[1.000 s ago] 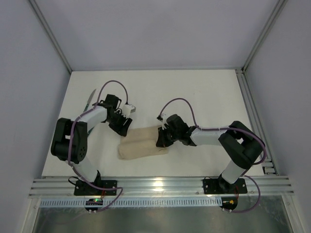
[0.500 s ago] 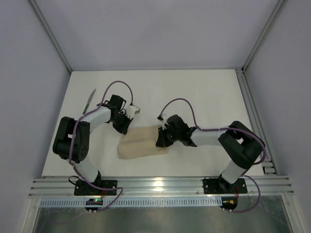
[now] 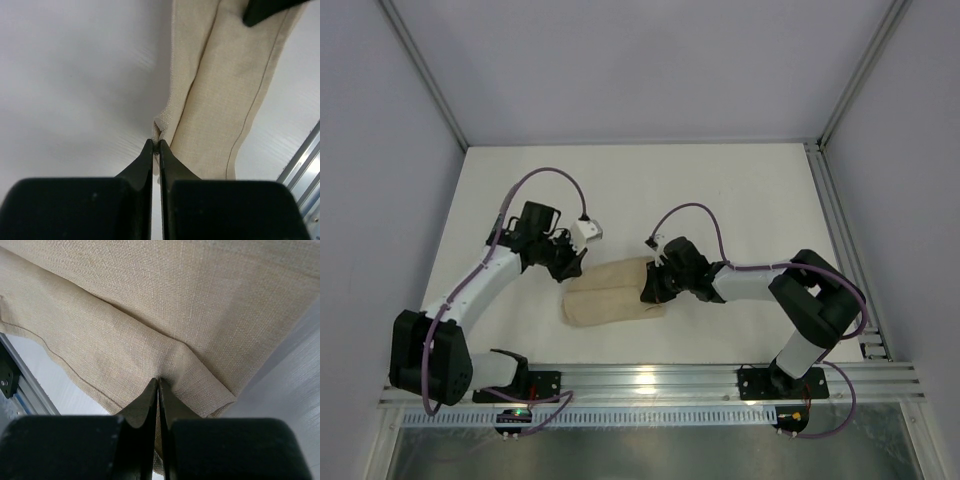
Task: Fold the napkin into a case and place the utensils inside
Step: Fold the lower triangle-folded napkin at the center of the board.
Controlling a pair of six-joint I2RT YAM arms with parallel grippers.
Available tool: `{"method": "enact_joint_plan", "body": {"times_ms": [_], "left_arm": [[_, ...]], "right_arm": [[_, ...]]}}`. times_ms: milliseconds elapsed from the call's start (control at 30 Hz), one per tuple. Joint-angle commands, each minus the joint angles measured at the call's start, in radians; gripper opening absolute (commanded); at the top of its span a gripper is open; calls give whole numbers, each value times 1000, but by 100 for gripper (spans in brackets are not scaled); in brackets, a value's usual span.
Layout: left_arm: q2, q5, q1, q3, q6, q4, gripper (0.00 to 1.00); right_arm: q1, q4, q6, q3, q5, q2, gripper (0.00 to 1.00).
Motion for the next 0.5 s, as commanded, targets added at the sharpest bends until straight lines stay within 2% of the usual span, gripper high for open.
{"method": "enact_joint_plan", "body": {"times_ms": [0,367,467], "left_arm": [[-15,51,0,-53,159,-83,0],[-76,143,-12,-125,473,-281,0],[-68,113,-23,-147,513,-321,0]], "right_arm": [[4,-59,6,-25,72,45,7],[3,-67,30,-16,72,54,7],[4,-62,35,-16,73,54,7]]}}
